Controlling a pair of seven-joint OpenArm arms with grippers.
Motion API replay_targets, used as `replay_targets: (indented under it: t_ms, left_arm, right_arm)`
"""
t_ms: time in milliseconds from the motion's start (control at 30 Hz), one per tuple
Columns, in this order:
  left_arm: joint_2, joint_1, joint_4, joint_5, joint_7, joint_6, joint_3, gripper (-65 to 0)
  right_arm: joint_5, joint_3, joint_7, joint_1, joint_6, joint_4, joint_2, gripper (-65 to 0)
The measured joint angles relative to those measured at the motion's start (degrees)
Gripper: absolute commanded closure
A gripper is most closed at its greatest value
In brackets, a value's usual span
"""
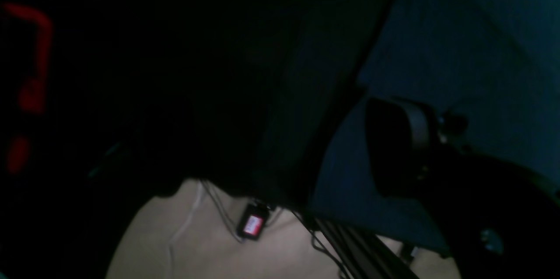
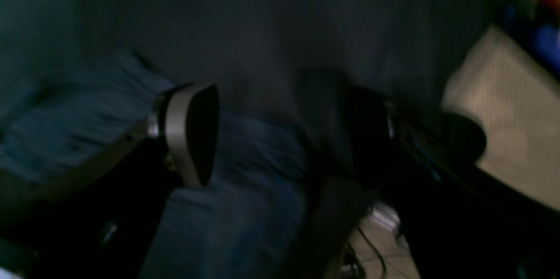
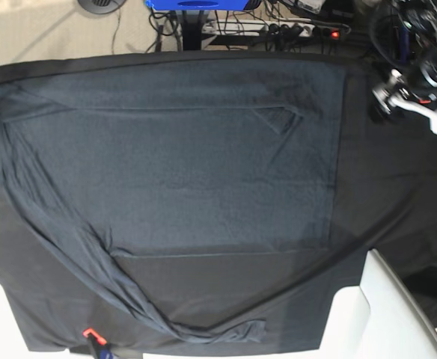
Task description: Fold the T-shirt properly
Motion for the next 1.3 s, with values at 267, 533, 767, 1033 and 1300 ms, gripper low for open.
replay_targets:
  t_ms: [267, 533, 767, 1033, 1300]
  left_arm:
    - [-0.13, -5.57, -0.02, -0.2, 0.48, 0.0, 0.7, -59.6]
    - [-0.02, -5.53, -0.02, -0.42, 0.61, -0.02, 5.14, -59.4]
    - [-0.24, -5.22, -0.02, -0.04, 0.63, 0.0, 4.85, -59.4]
    - [-0.28, -5.38, -0.02, -0.02, 0.63, 0.0, 4.85, -59.4]
    - [-0.26, -5.25, -0.02, 0.0, 0.63, 0.0, 4.85, -59.4]
  right_arm:
    - [-19.63, -20.26, 1.07, 17.2, 14.67, -7.06, 3.87, -43.4]
    - [-45.72, -25.55, 15.06, 30.93, 26.86, -31.19, -0.35, -42.8]
    - [-50.05, -25.66, 19.76, 33.55, 27.19, -34.42, -0.39, -42.8]
    - [-50.12, -25.66, 24.81, 33.86, 27.19, -39.5, -1.33, -42.5]
    - [-49.31, -25.57, 28.5, 33.88, 27.91, -42.23, -2.14, -0.6]
